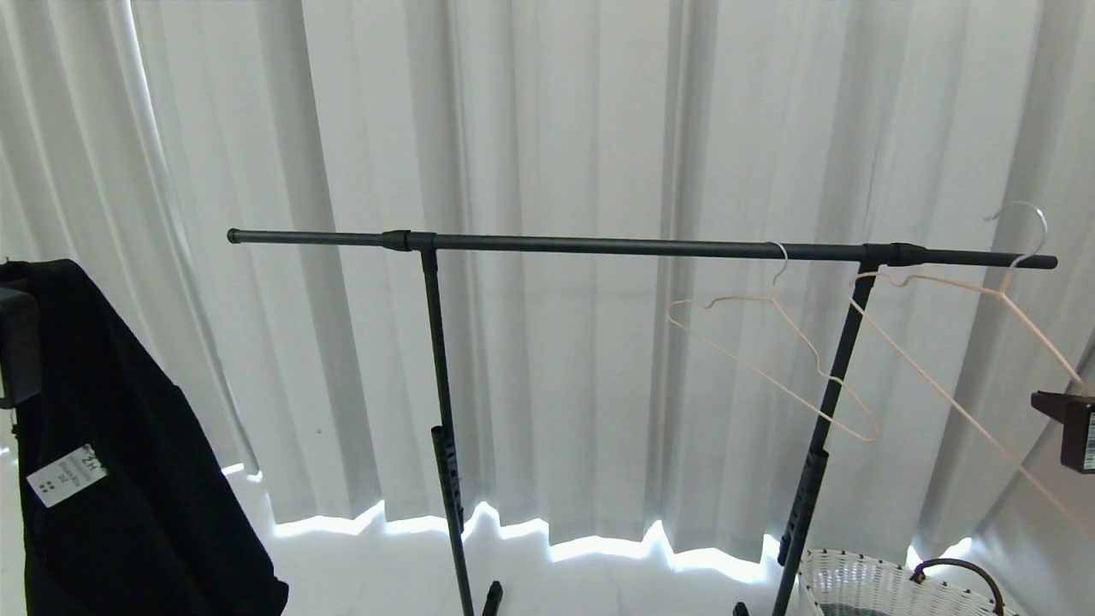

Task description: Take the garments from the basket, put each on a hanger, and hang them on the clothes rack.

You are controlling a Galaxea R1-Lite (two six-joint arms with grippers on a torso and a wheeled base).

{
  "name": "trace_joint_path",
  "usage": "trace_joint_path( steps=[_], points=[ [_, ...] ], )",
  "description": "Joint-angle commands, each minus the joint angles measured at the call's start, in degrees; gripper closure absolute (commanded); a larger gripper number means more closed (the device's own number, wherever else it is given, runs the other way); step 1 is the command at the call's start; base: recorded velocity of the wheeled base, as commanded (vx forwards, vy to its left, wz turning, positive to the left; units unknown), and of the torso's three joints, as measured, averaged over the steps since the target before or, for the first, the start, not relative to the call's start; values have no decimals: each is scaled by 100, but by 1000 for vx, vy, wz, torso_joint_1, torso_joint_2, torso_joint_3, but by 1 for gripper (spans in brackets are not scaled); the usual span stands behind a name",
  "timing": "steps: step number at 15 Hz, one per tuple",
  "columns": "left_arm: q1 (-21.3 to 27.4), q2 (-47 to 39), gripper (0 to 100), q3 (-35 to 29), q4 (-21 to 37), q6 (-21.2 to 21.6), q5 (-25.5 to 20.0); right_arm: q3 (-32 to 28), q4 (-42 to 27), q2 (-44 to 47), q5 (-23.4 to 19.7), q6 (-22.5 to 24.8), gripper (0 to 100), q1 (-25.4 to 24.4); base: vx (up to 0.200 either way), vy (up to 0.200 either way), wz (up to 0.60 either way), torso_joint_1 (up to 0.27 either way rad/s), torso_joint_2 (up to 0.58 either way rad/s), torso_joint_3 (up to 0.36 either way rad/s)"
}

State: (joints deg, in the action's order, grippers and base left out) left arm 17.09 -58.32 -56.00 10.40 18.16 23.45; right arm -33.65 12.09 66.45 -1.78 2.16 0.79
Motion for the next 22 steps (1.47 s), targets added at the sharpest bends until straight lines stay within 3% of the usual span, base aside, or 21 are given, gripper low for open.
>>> trace_joint_path(
  steps=[1, 4, 7, 11, 14, 15, 17, 20, 22],
  points=[
    [75, -22, 100, 37, -3, 12, 1, 7, 12, -361, -112, 65, 100, -273, 0, 0, 0, 0, 0, 0],
    [690, -30, 100, 169, -3, 100, 63, -2, 4, -712, -367, 285, 100, -1195, 0, 0, 0, 0, 0, 0],
    [734, -443, 100, 107, 6, 135, 107, 16, -5, -792, -385, 294, 100, -2364, 0, 0, 0, 0, 0, 0],
    [725, -1278, 100, -183, -3, 38, 115, 394, -14, -774, -393, 250, 100, -3463, 0, 0, 0, 0, 0, 0],
    [725, -1876, 100, -420, -3, -560, 133, 578, -32, -792, -385, -40, 100, -4403, 0, 0, 0, 0, 0, 0],
    [752, -2245, 100, -684, -3, -999, 256, 543, -58, -695, -385, -392, 100, -5107, 0, 0, 0, 0, 0, 0],
    [761, -2570, 100, -965, 6, -1368, 309, 464, -23, -466, -376, -796, 100, -5783, 0, 0, 0, 0, 0, 0],
    [910, -2790, 100, -1071, 6, -1869, 423, 262, 223, -97, -376, -1156, 100, -6223, 0, 0, 0, 0, 0, 0],
    [1174, -2773, 100, -1071, 6, -1887, 423, 139, 557, 272, -367, -1376, 100, -6232, 0, 0, 0, 0, 0, 0]
  ],
)
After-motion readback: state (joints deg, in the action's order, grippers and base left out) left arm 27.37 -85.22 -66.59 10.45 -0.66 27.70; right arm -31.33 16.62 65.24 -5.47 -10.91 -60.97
